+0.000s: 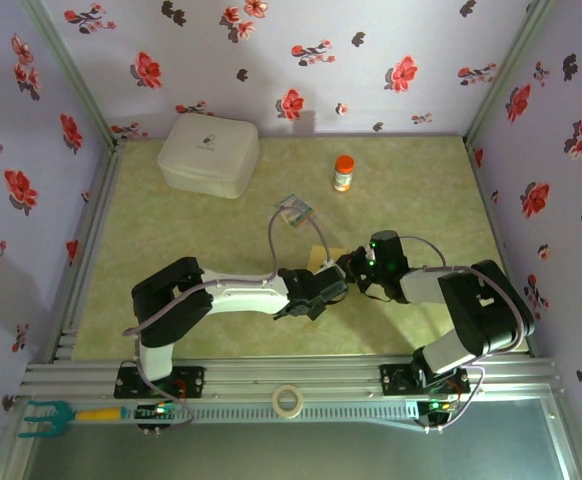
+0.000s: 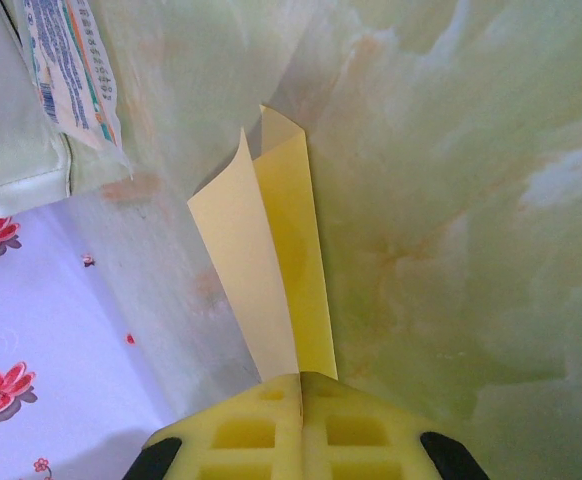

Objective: Fold a paper plane with a square sheet of paper (pick it up from the middle)
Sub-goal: Fold the wing for the fifth time at the center of the table.

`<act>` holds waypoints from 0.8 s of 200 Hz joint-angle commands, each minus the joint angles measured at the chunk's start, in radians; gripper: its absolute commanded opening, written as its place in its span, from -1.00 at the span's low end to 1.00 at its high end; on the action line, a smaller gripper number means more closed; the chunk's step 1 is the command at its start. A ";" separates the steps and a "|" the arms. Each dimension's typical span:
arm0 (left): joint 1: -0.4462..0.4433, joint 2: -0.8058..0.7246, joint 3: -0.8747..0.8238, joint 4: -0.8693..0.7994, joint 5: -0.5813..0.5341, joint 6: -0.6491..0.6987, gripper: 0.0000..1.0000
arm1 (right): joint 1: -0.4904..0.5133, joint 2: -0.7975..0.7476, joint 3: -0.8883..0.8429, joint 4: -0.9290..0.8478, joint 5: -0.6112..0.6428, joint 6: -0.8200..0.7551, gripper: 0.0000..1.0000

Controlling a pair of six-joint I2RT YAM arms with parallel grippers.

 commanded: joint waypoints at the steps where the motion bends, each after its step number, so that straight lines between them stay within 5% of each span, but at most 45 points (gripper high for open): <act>1: -0.006 0.023 0.026 -0.026 -0.031 -0.004 -0.59 | 0.004 -0.006 0.014 -0.008 0.006 0.017 -0.97; 73: -0.006 0.032 0.031 -0.031 -0.032 -0.016 -0.82 | 0.005 -0.012 0.013 -0.015 0.004 0.010 -0.89; 93: -0.005 0.038 0.028 -0.026 -0.028 -0.026 -0.84 | -0.002 -0.029 0.015 -0.043 0.008 -0.012 -0.68; 124: 0.006 0.041 0.021 -0.023 -0.006 -0.048 -0.84 | -0.045 -0.129 0.043 -0.263 0.053 -0.122 -0.35; 160: 0.039 0.016 -0.022 0.037 0.056 -0.070 -0.92 | -0.084 -0.287 0.081 -0.507 0.158 -0.238 -0.19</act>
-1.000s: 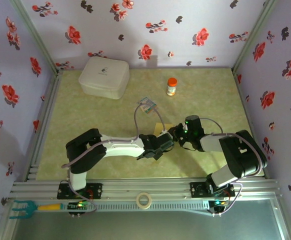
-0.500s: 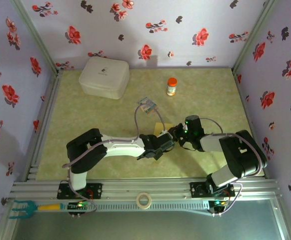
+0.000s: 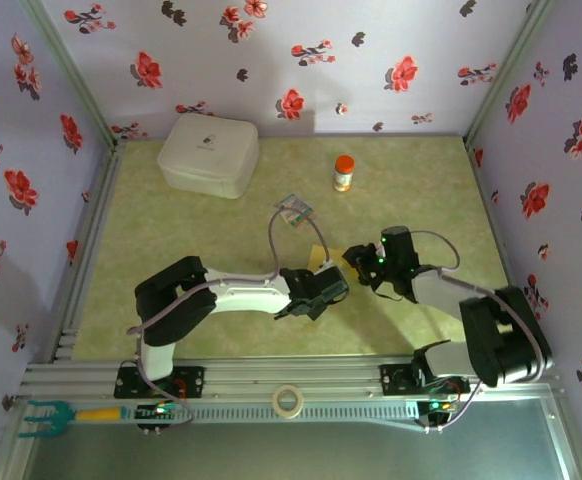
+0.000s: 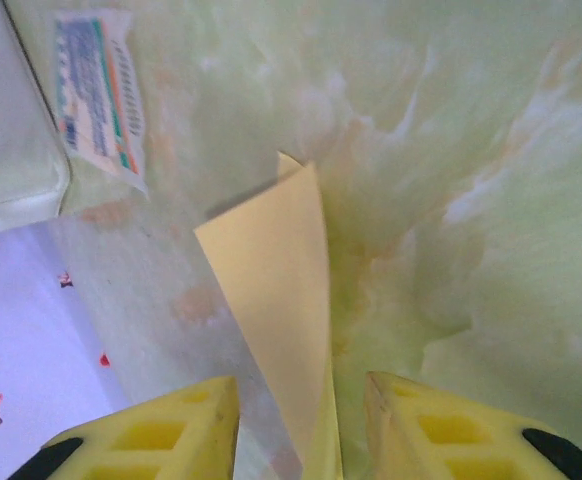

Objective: Fold a paper plane with a square sheet of paper (pick it up from the middle)
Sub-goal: Fold the wing for the fifth time at the center of the table.

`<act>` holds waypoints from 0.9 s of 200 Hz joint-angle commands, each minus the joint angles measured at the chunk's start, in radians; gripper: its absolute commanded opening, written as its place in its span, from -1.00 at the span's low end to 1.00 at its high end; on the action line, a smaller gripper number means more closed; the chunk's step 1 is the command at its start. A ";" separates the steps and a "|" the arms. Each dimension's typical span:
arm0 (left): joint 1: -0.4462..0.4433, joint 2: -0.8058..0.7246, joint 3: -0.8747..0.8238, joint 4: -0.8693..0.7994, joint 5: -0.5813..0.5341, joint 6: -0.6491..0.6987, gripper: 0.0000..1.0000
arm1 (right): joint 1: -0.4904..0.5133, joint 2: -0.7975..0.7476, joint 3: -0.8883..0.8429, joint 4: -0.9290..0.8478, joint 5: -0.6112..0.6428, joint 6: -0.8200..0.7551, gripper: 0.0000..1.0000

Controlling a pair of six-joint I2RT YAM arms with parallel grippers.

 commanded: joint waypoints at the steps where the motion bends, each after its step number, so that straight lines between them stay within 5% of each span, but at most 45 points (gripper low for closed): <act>1: 0.028 -0.004 -0.028 0.038 0.044 -0.037 -0.92 | -0.022 -0.086 0.041 -0.213 0.094 -0.110 -0.19; 46: 0.048 -0.091 -0.188 0.279 0.096 0.034 -0.92 | -0.034 -0.157 0.036 -0.256 0.123 -0.126 -0.13; 92: 0.068 -0.091 -0.230 0.329 0.164 0.022 -0.93 | -0.035 -0.144 0.033 -0.236 0.103 -0.118 -0.12; 180: 0.214 -0.111 -0.366 0.546 0.605 -0.056 -0.92 | -0.007 -0.134 -0.033 -0.088 0.020 -0.163 -0.37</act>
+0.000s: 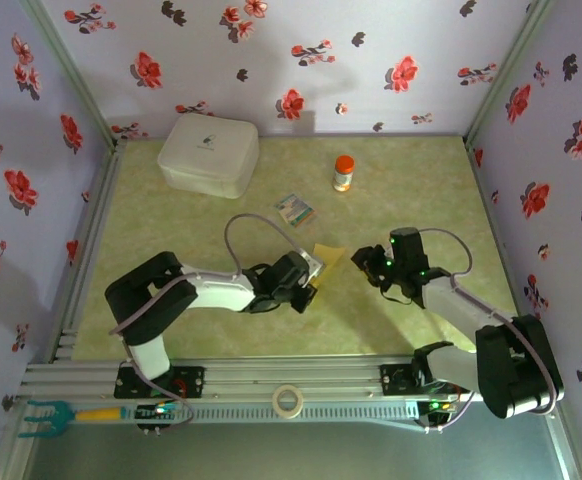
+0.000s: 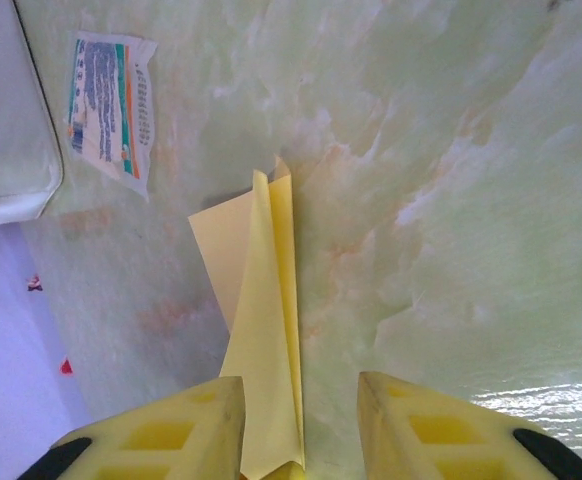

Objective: Fold a paper plane with a square sheet of paper (pick it up from the middle)
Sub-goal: Fold the wing for the fifth time at the center of the table.

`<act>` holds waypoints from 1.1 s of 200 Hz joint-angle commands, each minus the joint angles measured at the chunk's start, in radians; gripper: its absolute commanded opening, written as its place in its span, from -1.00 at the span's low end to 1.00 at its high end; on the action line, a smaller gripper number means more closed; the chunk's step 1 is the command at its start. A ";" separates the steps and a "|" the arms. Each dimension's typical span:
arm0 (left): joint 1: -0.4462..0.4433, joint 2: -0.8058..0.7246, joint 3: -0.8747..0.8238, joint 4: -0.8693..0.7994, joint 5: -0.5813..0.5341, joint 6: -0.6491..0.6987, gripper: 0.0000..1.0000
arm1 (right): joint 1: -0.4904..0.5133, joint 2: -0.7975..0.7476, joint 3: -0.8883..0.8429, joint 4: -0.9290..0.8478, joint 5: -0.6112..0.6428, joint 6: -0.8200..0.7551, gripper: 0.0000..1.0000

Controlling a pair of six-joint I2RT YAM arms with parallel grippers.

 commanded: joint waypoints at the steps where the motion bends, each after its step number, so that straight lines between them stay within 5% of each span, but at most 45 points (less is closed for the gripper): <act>1: 0.035 0.021 -0.019 0.011 0.179 -0.042 -0.93 | 0.018 -0.002 -0.023 0.051 -0.017 -0.049 -0.38; 110: 0.141 0.147 0.024 0.007 0.416 -0.158 -0.90 | 0.181 0.107 0.011 0.185 -0.114 -0.123 -0.75; 220: 0.170 0.168 -0.025 0.086 0.464 -0.249 -1.00 | 0.154 0.269 0.060 0.224 -0.100 -0.120 -0.82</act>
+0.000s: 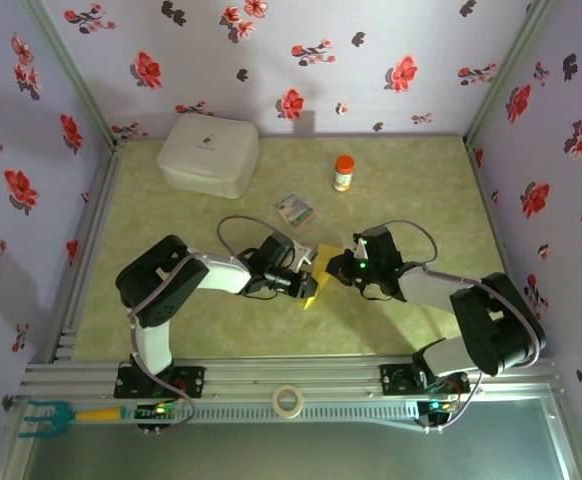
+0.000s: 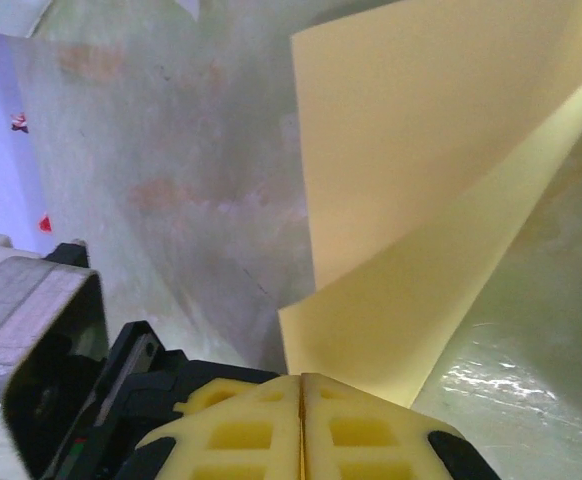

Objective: Fold a paper plane with a square sheet of paper (pick it up from the middle)
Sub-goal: Fold the wing for the fifth time at the center of the table.

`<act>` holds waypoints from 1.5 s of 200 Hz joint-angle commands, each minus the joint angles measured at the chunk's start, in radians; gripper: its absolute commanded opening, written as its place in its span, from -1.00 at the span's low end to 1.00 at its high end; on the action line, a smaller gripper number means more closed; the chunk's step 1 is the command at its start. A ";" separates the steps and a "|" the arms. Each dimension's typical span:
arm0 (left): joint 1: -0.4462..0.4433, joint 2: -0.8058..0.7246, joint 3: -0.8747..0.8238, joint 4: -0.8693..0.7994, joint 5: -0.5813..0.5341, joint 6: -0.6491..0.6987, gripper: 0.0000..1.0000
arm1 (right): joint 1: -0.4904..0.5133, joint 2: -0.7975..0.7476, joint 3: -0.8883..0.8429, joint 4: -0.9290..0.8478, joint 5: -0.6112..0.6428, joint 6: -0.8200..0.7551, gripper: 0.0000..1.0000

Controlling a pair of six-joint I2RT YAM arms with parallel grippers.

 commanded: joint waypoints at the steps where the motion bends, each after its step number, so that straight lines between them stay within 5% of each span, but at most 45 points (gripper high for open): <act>1: -0.001 0.055 -0.047 -0.037 -0.016 -0.036 -1.00 | -0.021 0.024 0.014 0.019 0.013 -0.013 -0.82; 136: 0.012 0.050 -0.107 0.042 -0.031 -0.114 -1.00 | -0.063 0.160 0.043 0.167 -0.140 0.025 -0.80; 267: 0.020 0.054 -0.094 0.000 -0.031 -0.125 -1.00 | -0.063 0.240 0.043 0.185 -0.113 0.021 -0.79; 300: 0.021 0.045 -0.088 -0.012 -0.024 -0.125 -0.86 | -0.065 0.244 0.039 0.137 -0.081 -0.005 -0.80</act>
